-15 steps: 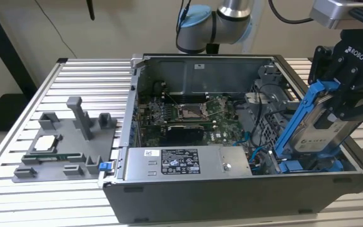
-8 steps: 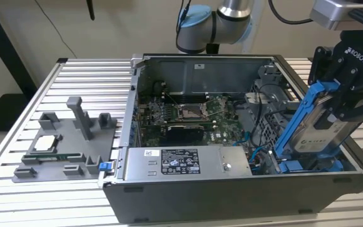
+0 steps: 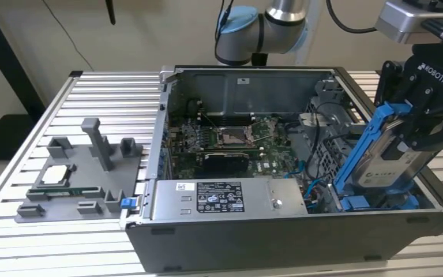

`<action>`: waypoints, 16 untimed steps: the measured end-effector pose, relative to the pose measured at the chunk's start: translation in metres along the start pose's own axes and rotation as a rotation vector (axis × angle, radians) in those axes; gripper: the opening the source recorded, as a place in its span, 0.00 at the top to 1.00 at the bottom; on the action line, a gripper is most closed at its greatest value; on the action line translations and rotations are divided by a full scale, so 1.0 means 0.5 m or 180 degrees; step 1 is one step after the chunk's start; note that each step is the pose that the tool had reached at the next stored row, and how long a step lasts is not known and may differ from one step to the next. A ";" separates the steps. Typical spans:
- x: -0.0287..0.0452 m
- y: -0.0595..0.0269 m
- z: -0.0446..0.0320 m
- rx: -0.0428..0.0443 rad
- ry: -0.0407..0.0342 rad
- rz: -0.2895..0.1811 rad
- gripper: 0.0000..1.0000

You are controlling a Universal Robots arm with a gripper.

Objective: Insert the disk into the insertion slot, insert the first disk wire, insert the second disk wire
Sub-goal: 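Insert the disk into the insertion slot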

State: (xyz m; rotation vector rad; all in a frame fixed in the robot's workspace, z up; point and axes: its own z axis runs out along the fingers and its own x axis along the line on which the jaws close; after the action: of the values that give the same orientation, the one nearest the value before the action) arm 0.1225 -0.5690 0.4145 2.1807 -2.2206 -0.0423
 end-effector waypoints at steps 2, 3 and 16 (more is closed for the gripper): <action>-0.001 -0.001 0.005 0.0000 0.0000 0.0000 1.00; -0.002 -0.002 0.008 0.0000 0.0000 0.0000 1.00; -0.007 -0.005 0.054 -0.0001 -0.0001 0.0000 1.00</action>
State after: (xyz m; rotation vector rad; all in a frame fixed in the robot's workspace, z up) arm 0.1240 -0.5658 0.3872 2.1808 -2.2207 -0.0428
